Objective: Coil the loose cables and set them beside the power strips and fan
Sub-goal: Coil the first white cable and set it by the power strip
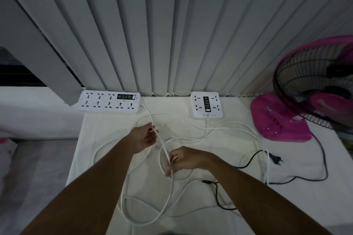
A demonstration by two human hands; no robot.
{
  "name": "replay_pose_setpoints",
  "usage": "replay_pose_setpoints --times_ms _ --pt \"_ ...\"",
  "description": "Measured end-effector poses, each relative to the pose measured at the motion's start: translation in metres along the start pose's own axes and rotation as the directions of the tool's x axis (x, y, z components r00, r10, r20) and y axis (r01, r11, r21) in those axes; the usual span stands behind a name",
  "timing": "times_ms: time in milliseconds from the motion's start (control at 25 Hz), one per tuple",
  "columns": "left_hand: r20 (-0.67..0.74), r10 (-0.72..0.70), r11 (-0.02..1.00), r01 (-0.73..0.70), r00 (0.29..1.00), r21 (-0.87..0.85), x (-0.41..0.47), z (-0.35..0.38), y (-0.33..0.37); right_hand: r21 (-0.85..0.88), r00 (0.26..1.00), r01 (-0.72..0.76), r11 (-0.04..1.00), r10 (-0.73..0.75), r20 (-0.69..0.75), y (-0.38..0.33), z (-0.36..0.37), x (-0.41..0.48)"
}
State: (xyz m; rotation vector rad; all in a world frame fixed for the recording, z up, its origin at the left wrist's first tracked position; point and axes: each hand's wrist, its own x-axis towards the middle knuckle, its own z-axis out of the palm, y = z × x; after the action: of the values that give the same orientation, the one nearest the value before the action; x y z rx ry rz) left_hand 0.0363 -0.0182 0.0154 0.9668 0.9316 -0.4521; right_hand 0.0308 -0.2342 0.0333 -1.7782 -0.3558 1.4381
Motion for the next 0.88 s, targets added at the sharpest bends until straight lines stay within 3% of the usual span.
replay_pose_setpoints --times_ms 80,160,240,320,400,440,520,560,640,720,800,880 --pt "0.053 -0.014 0.987 0.022 0.999 -0.157 -0.011 0.013 0.014 0.168 0.995 0.019 0.986 -0.036 0.097 -0.006 0.006 -0.01" --pt "0.1 0.013 0.958 0.016 0.995 -0.286 -0.026 0.024 0.032 0.197 0.977 -0.003 0.98 -0.04 0.212 -0.004 0.015 -0.017" --pt "0.157 0.064 0.934 -0.004 0.986 -0.358 -0.043 0.029 0.059 0.002 0.938 0.045 0.999 -0.043 0.343 0.007 0.029 -0.019" --pt "0.24 0.144 0.944 -0.061 0.96 -0.323 -0.064 0.027 0.086 -0.36 0.925 0.154 0.92 -0.006 0.381 0.023 0.046 -0.021" --pt "0.3 0.215 0.964 -0.154 0.929 -0.215 -0.086 0.024 0.104 -0.468 0.958 0.134 0.873 0.006 0.286 0.038 0.056 -0.023" --pt "0.321 0.24 0.968 -0.201 0.916 -0.152 -0.095 0.023 0.107 -0.369 0.975 0.102 0.924 -0.019 0.222 0.042 0.054 -0.025" --pt "0.347 0.276 0.958 -0.286 0.896 -0.022 -0.111 0.022 0.103 0.09 1.0 0.02 0.996 -0.022 0.022 0.043 0.036 -0.032" --pt "0.349 0.284 0.946 -0.321 0.893 0.053 -0.116 0.023 0.098 0.331 0.995 0.03 0.943 0.004 -0.103 0.041 0.022 -0.036" --pt "0.316 0.306 0.897 -0.383 0.898 0.221 -0.121 0.027 0.083 0.593 0.931 0.183 0.784 0.057 -0.362 0.027 -0.012 -0.046" --pt "0.266 0.349 0.836 -0.427 0.899 0.344 -0.123 0.036 0.066 0.624 0.809 0.358 0.695 0.102 -0.579 0.0 -0.038 -0.057" --pt "0.238 0.368 0.813 -0.436 0.899 0.387 -0.122 0.051 0.051 0.483 0.686 0.463 0.743 0.045 -0.727 -0.033 -0.047 -0.066" --pt "0.235 0.358 0.825 -0.424 0.904 0.375 -0.121 0.068 0.037 0.292 0.667 0.501 0.815 -0.148 -0.731 -0.063 -0.038 -0.073"
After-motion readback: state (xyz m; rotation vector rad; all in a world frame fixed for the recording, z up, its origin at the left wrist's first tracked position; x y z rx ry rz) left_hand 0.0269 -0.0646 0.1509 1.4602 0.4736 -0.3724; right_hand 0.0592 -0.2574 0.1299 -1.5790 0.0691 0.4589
